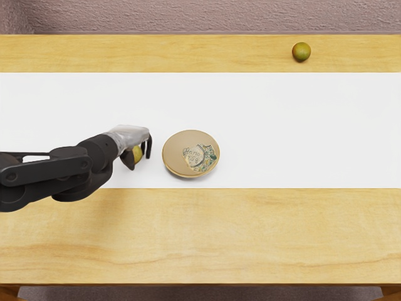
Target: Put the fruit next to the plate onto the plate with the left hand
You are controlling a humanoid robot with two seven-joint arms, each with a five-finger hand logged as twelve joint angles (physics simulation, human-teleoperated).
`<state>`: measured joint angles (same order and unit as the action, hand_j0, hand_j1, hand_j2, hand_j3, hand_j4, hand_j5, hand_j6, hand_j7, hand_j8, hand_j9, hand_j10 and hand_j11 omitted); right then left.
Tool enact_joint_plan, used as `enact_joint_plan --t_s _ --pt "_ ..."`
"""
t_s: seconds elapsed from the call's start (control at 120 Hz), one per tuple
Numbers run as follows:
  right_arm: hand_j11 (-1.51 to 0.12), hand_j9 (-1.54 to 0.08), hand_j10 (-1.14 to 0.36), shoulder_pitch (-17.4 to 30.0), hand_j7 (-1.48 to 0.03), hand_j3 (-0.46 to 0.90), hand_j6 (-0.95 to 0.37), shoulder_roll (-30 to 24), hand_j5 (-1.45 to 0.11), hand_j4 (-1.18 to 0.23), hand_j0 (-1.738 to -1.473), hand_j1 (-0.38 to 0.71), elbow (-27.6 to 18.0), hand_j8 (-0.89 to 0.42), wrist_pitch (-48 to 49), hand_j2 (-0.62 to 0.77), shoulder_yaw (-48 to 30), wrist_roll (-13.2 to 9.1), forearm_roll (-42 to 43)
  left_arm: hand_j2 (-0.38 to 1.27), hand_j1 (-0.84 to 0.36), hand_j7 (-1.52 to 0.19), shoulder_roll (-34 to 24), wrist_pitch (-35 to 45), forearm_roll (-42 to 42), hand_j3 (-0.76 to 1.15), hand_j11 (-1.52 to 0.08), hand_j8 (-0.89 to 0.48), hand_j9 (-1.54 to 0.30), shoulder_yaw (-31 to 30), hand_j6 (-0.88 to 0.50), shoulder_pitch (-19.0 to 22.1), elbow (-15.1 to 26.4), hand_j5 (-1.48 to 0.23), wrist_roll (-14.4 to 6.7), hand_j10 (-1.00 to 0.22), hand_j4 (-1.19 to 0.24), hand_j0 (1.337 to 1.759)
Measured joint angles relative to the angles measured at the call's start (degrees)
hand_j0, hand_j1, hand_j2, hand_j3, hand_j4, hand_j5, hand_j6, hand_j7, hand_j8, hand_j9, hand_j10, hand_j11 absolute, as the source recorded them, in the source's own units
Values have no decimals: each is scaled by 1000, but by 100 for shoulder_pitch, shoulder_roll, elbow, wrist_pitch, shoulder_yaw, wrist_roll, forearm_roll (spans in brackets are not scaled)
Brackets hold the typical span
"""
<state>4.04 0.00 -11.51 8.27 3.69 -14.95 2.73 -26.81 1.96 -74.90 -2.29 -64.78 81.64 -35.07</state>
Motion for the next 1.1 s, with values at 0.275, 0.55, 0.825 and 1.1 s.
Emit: enact_joint_plan --t_s 0.275,0.55,0.825,1.1 --pt "0 0 0 0 0 0 0 0 0 0 -1658 -349 0 0 0 0 0 0 0 202 -203 -1089 14 -14 7 -32 -1102 -418 -1102 14 -572 -281 -41 -1073 0 -568 -818 1637" --pt "0 0 0 1 0 0 0 0 0 0 -1658 -349 0 0 0 0 0 0 0 445 -225 -1104 747 -239 132 -8 -1109 -504 -1115 202 -655 -882 -205 -1092 4 -586 -828 1647" --pt "0 0 0 0 0 0 0 0 0 0 -1658 -349 0 0 0 0 0 -1 0 479 -288 -1009 1484 -282 181 -2 -997 -407 -1004 318 -691 -974 -642 -1008 6 -562 -744 1653" --pt "0 0 0 0 0 0 0 0 0 0 -1658 -349 0 0 0 0 0 0 0 133 144 -306 995 -305 697 -1 -303 -141 -305 869 -221 -1001 -504 -307 7 -181 -228 1657"
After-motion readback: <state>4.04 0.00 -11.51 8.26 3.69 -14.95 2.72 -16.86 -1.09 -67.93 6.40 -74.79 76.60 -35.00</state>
